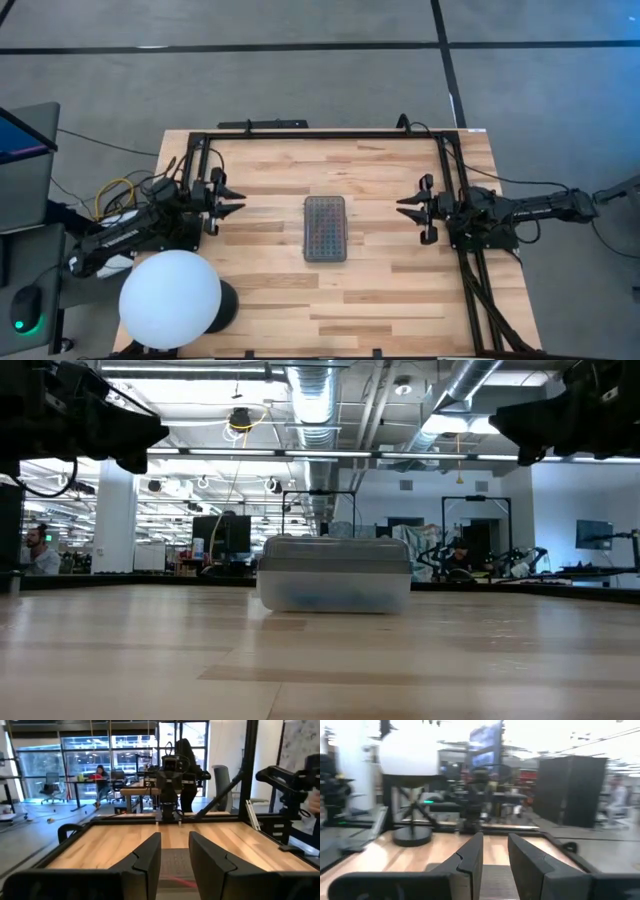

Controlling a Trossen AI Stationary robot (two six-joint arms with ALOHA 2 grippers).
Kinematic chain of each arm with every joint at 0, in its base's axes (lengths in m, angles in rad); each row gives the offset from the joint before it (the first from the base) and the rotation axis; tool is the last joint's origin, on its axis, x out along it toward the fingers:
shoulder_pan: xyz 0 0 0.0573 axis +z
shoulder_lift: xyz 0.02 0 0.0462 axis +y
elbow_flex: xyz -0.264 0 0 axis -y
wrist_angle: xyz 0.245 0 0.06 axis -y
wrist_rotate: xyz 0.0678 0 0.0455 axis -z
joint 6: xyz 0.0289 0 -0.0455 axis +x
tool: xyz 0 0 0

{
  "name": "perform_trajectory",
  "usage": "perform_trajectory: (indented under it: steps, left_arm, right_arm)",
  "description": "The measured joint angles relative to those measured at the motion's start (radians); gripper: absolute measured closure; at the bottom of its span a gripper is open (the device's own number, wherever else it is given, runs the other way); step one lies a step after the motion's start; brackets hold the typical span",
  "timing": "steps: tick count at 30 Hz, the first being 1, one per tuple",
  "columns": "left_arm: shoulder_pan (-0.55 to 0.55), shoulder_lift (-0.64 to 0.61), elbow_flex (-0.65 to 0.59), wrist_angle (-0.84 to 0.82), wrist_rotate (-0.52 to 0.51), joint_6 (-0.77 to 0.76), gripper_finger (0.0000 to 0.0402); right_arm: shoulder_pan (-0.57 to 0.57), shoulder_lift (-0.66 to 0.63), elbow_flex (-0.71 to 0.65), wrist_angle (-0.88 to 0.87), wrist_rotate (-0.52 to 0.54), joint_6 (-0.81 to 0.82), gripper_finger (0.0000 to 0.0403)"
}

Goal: Pick & place school supplies into a supply box
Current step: Return to Home Position

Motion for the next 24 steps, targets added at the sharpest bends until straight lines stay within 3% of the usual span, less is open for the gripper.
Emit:
perform_trajectory:
  steps: [4,8,13,19,24]
  left_arm:
    - [-0.035,0.0,0.0,-0.003,0.02,0.021,0.0305]
    - [-0.038,0.0,0.016,-0.008,0.089,0.022,0.0305]
    - [-0.039,-0.001,0.036,0.03,0.084,0.025,0.0305]
    - [-0.04,-0.002,0.037,0.104,0.006,0.007,0.0305]
    - [-0.064,-0.003,0.005,0.097,-0.117,0.014,0.0305]
  right_arm:
    - [0.008,-0.059,0.0,-0.032,0.082,-0.017,0.0317]
    - [0.013,-0.182,0.001,-0.109,0.08,-0.033,0.0317]
    - [0.045,-0.298,0.017,-0.235,0.08,-0.041,0.0317]
    - [0.102,-0.301,0.027,-0.277,0.126,-0.058,0.0317]
    - [0.172,-0.3,0.027,-0.276,0.183,-0.066,0.0317]
